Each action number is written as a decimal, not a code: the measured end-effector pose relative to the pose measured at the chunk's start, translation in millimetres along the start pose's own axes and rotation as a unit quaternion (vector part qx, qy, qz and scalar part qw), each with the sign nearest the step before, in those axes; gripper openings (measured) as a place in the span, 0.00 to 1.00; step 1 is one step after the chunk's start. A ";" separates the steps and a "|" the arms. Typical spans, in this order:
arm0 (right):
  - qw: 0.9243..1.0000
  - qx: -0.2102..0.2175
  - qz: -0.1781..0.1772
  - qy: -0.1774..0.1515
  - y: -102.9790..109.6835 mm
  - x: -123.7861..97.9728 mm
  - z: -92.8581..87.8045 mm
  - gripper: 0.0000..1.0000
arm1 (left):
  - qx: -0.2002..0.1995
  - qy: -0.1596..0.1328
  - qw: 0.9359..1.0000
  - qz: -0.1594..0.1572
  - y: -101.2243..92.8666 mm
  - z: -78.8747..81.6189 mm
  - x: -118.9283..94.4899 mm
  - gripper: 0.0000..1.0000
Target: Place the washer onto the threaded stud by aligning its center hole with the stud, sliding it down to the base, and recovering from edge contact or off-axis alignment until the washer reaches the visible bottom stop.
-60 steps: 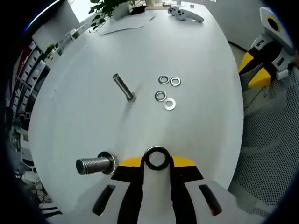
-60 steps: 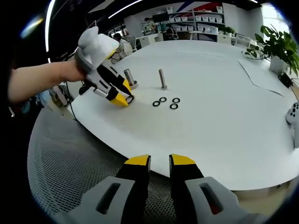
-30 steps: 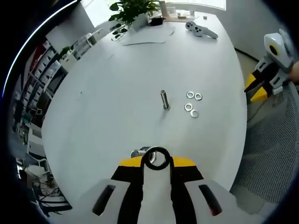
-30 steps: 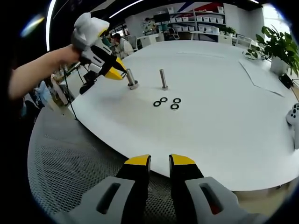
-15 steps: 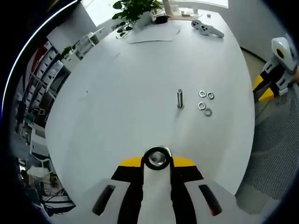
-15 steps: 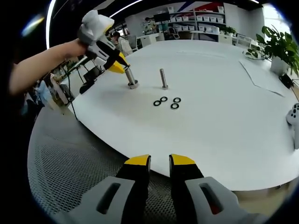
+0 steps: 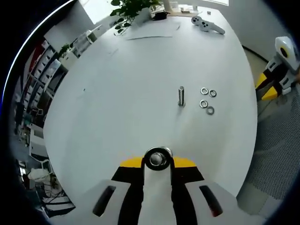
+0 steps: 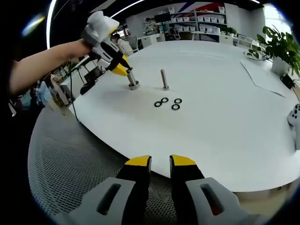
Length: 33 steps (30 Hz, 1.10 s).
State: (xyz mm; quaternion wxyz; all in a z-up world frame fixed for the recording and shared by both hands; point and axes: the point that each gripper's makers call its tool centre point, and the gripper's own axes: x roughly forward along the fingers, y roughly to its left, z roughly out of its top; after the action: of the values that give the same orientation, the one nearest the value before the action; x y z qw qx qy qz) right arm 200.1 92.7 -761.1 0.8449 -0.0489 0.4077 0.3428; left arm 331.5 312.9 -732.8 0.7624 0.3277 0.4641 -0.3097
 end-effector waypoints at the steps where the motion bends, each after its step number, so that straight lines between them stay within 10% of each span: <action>1: 1.000 0.000 0.000 0.000 0.1 0.0 0.0 0.19 | 0.000 0.001 1.000 -0.001 0.3 -0.2 0.7 0.19; 33: 1.000 -0.007 0.006 0.001 1.9 0.7 0.3 0.18 | -0.011 0.050 0.998 -0.044 -8.9 -17.4 39.9 0.19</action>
State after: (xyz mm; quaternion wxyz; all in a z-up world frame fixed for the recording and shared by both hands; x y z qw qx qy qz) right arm 199.4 94.6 -760.9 0.8420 -0.0526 0.4062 0.3512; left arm 330.9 314.6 -777.1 0.7275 0.3135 0.5189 -0.3212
